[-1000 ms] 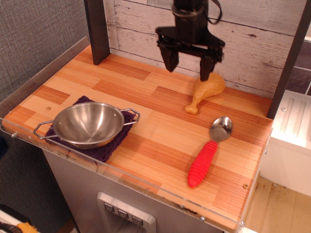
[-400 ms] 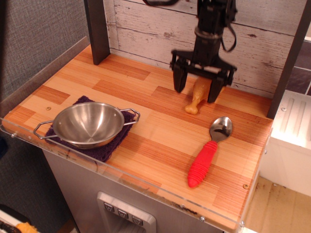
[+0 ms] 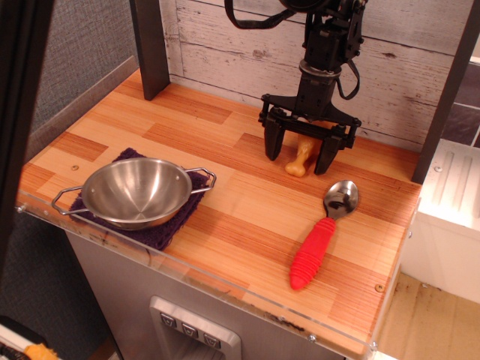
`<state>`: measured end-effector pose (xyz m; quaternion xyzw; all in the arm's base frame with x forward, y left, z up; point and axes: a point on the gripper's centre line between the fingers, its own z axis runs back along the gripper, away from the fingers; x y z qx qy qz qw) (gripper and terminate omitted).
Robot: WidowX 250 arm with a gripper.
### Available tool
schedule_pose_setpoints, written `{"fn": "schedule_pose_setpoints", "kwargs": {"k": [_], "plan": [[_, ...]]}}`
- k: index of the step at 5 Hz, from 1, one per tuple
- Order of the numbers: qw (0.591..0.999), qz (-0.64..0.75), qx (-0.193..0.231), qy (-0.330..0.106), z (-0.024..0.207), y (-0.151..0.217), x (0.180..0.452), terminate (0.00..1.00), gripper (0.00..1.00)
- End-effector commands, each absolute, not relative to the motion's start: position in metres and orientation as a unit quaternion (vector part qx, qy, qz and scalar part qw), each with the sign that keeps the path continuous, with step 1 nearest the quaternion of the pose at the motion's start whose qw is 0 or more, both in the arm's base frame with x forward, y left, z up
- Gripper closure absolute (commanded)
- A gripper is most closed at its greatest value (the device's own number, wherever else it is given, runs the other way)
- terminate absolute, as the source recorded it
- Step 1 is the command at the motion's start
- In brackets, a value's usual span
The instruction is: Pick up the piece of bone from the table and place it into the pan.
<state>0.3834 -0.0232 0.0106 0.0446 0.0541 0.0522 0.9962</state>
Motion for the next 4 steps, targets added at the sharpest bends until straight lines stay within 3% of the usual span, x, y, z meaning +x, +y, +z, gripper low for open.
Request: {"fn": "schedule_pose_setpoints", "kwargs": {"k": [1,2,4], "plan": [[0.998,0.01,0.014,-0.056,0.042,-0.025,0.381,0.0,1.0],[0.994,-0.017,-0.006,-0.105,0.063,-0.022,0.374,0.0,1.0],[0.987,0.006,-0.034,-0.159,0.123,-0.005,0.357,0.0,1.0]]}}
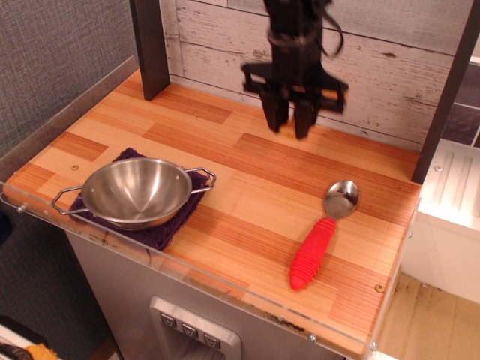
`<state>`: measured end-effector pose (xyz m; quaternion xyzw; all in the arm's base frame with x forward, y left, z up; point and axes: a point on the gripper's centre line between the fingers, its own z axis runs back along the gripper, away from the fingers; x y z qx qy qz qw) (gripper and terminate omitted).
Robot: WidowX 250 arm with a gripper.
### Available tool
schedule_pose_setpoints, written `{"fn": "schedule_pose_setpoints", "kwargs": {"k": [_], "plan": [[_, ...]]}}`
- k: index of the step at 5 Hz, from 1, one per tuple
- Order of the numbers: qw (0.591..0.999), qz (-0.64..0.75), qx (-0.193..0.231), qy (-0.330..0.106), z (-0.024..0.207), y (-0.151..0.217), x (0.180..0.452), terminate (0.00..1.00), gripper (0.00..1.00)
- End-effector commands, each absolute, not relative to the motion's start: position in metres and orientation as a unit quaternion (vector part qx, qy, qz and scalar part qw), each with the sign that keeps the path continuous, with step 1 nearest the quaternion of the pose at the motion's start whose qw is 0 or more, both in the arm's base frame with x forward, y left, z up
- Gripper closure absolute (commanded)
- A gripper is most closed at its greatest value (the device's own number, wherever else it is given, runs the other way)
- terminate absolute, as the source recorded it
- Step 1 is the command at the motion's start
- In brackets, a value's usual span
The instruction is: Pick up the piece of bone from the table and place it into the pan.
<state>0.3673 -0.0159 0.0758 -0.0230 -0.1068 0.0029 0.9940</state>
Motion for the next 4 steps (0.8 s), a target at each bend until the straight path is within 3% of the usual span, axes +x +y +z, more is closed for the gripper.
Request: {"fn": "schedule_pose_setpoints", "kwargs": {"k": [1,4], "plan": [[0.988,0.04,-0.029,-0.149,0.139,0.017,0.323,0.0,1.0],[0.993,0.069,-0.031,-0.094,0.116,0.051,0.208,0.0,1.0]]}}
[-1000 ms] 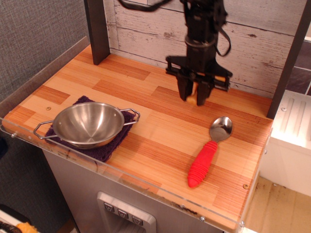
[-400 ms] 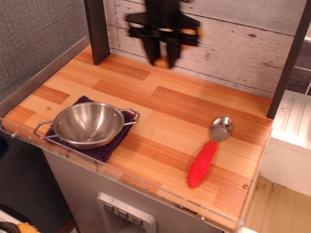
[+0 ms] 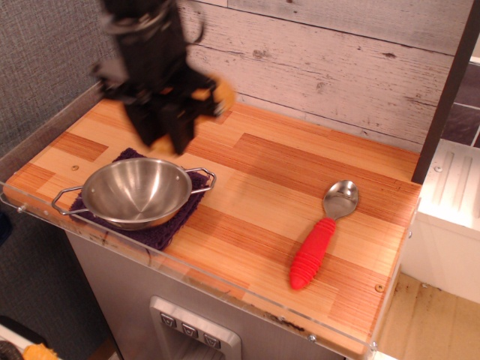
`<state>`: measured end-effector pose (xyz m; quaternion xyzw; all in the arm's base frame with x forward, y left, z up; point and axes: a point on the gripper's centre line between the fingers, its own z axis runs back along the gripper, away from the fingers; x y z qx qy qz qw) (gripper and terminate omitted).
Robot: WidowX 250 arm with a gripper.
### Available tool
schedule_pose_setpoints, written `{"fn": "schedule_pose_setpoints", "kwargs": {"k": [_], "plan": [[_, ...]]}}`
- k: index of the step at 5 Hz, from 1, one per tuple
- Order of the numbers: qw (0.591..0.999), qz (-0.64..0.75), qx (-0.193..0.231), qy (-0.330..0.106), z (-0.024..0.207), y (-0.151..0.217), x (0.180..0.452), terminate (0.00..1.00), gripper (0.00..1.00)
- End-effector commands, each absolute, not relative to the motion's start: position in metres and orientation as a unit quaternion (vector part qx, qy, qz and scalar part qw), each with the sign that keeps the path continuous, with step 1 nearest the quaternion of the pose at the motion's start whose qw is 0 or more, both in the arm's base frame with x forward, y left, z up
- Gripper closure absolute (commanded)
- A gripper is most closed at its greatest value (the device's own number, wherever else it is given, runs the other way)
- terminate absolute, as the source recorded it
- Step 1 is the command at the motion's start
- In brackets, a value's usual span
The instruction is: Pick up the piece of bone from the table and place it into the pan.
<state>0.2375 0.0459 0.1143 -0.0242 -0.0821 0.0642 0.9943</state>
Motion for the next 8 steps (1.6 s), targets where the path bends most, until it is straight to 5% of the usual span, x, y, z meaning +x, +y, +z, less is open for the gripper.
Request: {"fn": "schedule_pose_setpoints", "kwargs": {"k": [1,4,6,7,8], "plan": [[0.992,0.087,-0.032,-0.087,0.113,0.055,0.18,0.0,1.0],[0.99,0.104,-0.039,-0.082,0.093,0.067,0.21,0.0,1.0],[0.99,0.126,-0.029,-0.056,0.08,0.078,0.201,0.0,1.0],[0.99,0.134,-0.032,-0.04,0.076,0.081,0.197,0.0,0.0],[0.99,0.133,-0.036,-0.037,0.076,0.08,0.198,0.0,0.0]]}}
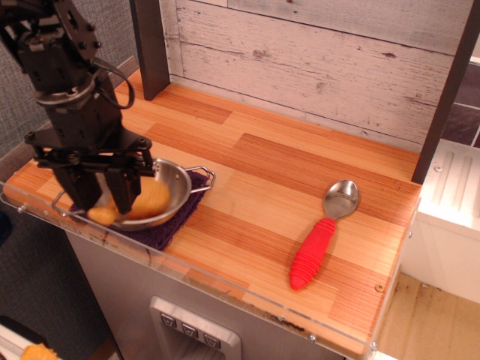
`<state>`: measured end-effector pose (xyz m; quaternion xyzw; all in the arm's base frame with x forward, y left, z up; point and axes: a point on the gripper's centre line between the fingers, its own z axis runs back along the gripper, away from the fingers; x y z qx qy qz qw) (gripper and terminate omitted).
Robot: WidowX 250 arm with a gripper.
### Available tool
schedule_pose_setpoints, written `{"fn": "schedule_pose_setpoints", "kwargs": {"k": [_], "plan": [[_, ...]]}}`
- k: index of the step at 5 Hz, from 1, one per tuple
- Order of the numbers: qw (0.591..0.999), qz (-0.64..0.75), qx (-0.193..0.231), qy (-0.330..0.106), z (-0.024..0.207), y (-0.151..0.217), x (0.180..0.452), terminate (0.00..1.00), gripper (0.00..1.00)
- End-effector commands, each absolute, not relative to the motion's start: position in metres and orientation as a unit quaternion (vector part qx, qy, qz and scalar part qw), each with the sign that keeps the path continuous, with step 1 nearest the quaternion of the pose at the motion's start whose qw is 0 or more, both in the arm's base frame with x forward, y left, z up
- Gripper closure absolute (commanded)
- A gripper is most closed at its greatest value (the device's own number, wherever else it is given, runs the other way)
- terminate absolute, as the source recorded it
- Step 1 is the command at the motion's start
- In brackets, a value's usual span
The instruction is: Pick up the piece of bone from the table and place it into the pan.
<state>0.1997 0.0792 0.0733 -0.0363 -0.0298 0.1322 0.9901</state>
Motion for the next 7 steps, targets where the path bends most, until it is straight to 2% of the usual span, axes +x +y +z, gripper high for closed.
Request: {"fn": "schedule_pose_setpoints", "kwargs": {"k": [1,2,3,4,5,6,7], "plan": [[0.991,0.118,-0.035,-0.056,0.09,0.075,0.207,0.0,0.0],[0.984,0.122,-0.036,-0.125,0.131,0.072,0.235,0.0,0.0],[0.981,0.067,-0.01,-0.18,0.163,0.063,0.274,0.0,0.0],[0.983,0.048,-0.013,-0.179,0.163,0.057,0.288,0.0,0.0],[0.986,0.024,-0.033,-0.159,0.156,0.056,0.29,0.0,0.0],[0.986,0.024,-0.033,-0.159,0.156,0.056,0.29,0.0,0.0],[0.986,0.024,-0.033,-0.159,0.156,0.056,0.29,1.0,0.0]]}}
